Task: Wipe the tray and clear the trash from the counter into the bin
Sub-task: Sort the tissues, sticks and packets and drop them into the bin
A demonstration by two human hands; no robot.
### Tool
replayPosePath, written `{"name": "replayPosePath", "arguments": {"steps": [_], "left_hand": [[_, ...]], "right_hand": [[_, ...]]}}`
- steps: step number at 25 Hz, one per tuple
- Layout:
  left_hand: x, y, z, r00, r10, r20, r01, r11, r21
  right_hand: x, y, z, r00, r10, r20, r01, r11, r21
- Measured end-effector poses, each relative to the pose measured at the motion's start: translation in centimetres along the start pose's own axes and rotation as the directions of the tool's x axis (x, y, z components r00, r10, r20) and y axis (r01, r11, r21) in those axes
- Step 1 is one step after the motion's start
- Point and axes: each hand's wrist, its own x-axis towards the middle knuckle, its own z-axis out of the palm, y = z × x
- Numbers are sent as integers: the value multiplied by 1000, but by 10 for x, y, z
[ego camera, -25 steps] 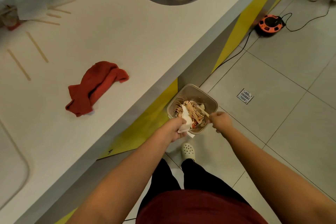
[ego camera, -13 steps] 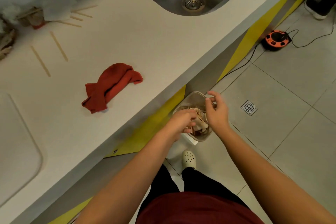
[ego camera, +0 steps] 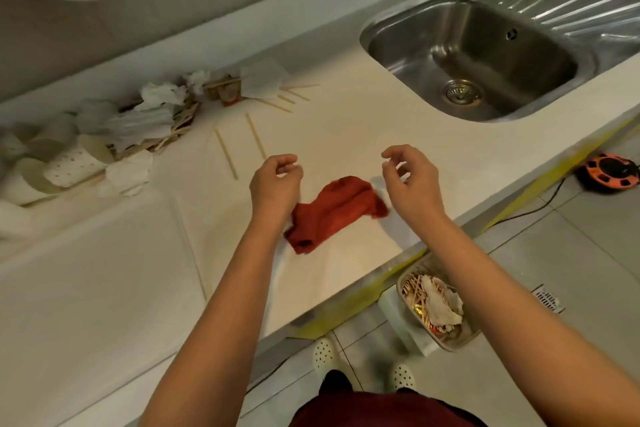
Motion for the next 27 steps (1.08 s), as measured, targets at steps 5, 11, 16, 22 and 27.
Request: {"name": "replayPosePath", "arguments": {"steps": [5,11,16,22,27], "left_hand": [[68,-8,-60,978,72,-195,-40,986,165],[135,-43,-93,981,75,-179,12,897,442],[161,-53,-97,982,155,-109,-14,631,775],[195,-56,-112,958,209,-196,-58,811,582],[220,-50,-120,955,133,-264,-4,899,438]], "right_hand": [[29,-39,68,981,-49,187,77,987,-144],[63,-60,141,916,12,400,147,920,-364],[74,-67,188,876,159,456,140,820,-555],[94,-69,225,925,138,355,158,710,-687],[109,-74,238,930,249,271,46,652,-757]]}}
